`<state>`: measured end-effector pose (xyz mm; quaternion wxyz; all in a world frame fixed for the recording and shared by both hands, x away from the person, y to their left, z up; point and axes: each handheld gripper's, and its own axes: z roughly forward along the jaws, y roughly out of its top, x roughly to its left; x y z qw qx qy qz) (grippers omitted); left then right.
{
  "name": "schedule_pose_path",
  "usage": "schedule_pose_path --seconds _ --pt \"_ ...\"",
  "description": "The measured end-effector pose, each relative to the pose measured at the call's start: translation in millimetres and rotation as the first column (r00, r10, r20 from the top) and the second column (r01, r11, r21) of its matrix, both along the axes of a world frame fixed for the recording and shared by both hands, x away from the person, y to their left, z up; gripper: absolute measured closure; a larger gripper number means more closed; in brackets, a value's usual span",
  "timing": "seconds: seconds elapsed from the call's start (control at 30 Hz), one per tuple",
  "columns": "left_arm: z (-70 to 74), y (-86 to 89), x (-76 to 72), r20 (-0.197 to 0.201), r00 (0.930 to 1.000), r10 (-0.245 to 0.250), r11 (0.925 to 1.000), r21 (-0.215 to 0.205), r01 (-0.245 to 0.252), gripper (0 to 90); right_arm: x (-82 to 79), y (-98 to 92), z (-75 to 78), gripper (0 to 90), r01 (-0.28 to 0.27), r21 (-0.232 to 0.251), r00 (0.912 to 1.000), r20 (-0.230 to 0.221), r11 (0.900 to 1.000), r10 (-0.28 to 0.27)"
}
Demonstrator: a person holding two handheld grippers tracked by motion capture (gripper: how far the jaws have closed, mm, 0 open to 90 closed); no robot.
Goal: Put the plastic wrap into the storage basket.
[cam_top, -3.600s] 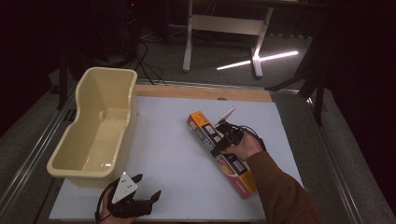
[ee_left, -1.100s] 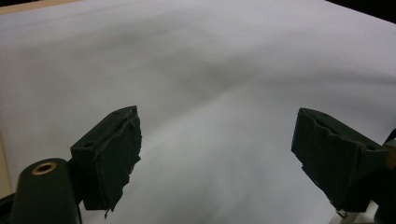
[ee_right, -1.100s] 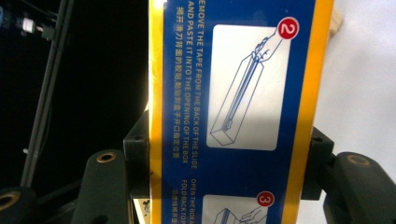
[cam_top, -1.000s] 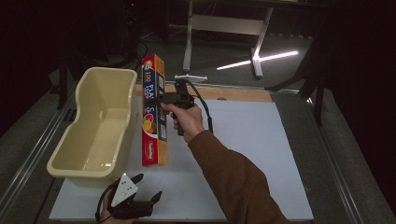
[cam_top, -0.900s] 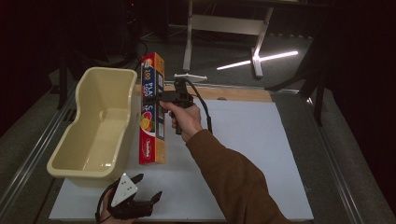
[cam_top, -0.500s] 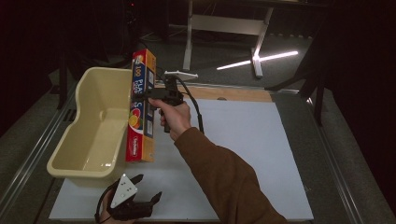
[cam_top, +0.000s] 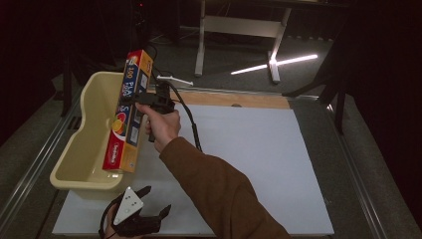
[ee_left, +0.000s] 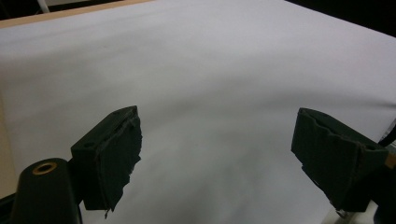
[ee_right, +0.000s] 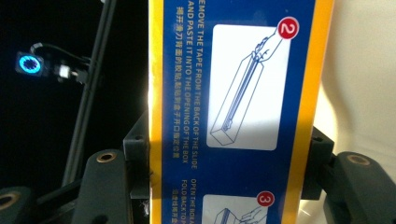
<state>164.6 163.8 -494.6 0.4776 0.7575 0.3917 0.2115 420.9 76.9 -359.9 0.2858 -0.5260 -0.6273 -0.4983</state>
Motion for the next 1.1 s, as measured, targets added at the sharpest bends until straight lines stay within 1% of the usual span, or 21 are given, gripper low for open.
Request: schedule_pose_path --seconds 0.13,0.17,0.23,0.3,0.4,0.47,0.53,0.6,0.67,0.77,0.83,0.9,1.1 --pt "0.1 1.4 -0.3 0.003 1.0 0.003 1.0 -0.009 -0.003 16.2 -2.0 13.8 -5.9 39.1 0.022 0.006 0.9997 -0.006 1.0 -0.022" --pt "0.3 1.8 -0.5 0.005 1.0 0.002 0.9999 -0.011 -0.002 16.2 -2.2 17.0 -8.0 39.1 0.024 0.009 0.9996 -0.013 1.0 -0.024" --pt "0.4 2.1 -0.9 0.01 0.9999 0.003 0.9999 -0.017 -0.003 16.3 -1.7 22.8 -13.6 39.1 0.021 0.023 0.9992 -0.035 1.0 -0.02" --pt "0.4 2.7 -1.3 0.013 0.9999 0.002 0.9999 -0.016 -0.002 16.3 -1.5 28.1 -18.6 39.0 0.014 0.027 0.9984 -0.054 1.0 -0.013" --pt "0.6 3.5 -2.0 0.017 0.9999 -0.002 0.9998 -0.017 0.002 16.3 -3.0 35.2 -24.3 39.1 0.013 0.029 0.9981 -0.061 0.999 -0.011" --pt "1.0 3.7 -2.6 0.02 0.9998 -0.002 0.9998 -0.019 0.002 16.3 -4.5 39.0 -25.7 39.0 0.024 0.03 0.9979 -0.062 0.999 -0.022" --pt "1.0 3.6 -3.3 0.022 0.9998 0.001 0.9997 -0.023 -0.001 16.3 -5.2 42.2 -26.6 39.0 0.023 0.034 0.9976 -0.066 0.999 -0.021" --pt "0.9 4.1 -3.8 0.028 0.9996 0.007 0.9997 -0.024 -0.006 16.3 -5.5 45.0 -28.4 38.9 0.02 0.043 0.9962 -0.085 0.999 -0.016" --pt "1.3 4.8 -4.6 0.032 0.9994 0.01 0.9996 -0.027 -0.01 16.3 -5.7 47.5 -30.3 38.9 0.022 0.038 0.9952 -0.096 0.999 -0.018" --pt "1.8 5.3 -5.3 0.036 0.9993 0.011 0.9995 -0.03 -0.01 16.4 -5.5 50.6 -32.4 38.9 0.024 0.029 0.9962 -0.085 0.999 -0.021" --pt "1.5 5.4 -5.6 0.034 0.9993 0.012 0.9995 -0.03 -0.011 16.4 -4.5 52.1 -34.2 38.9 0.03 0.023 0.996 -0.084 0.999 -0.028" --pt "1.4 5.5 -5.8 0.035 0.9993 0.013 0.9994 -0.033 -0.012 16.3 -3.5 53.3 -36.6 38.9 0.034 0.019 0.9953 -0.091 0.999 -0.032" --pt "1.3 7.0 -6.5 0.037 0.9992 0.017 0.9992 -0.036 -0.016 16.3 -3.9 59.1 -40.8 38.8 0.026 0.0 0.9933 -0.113 1.0 -0.026"
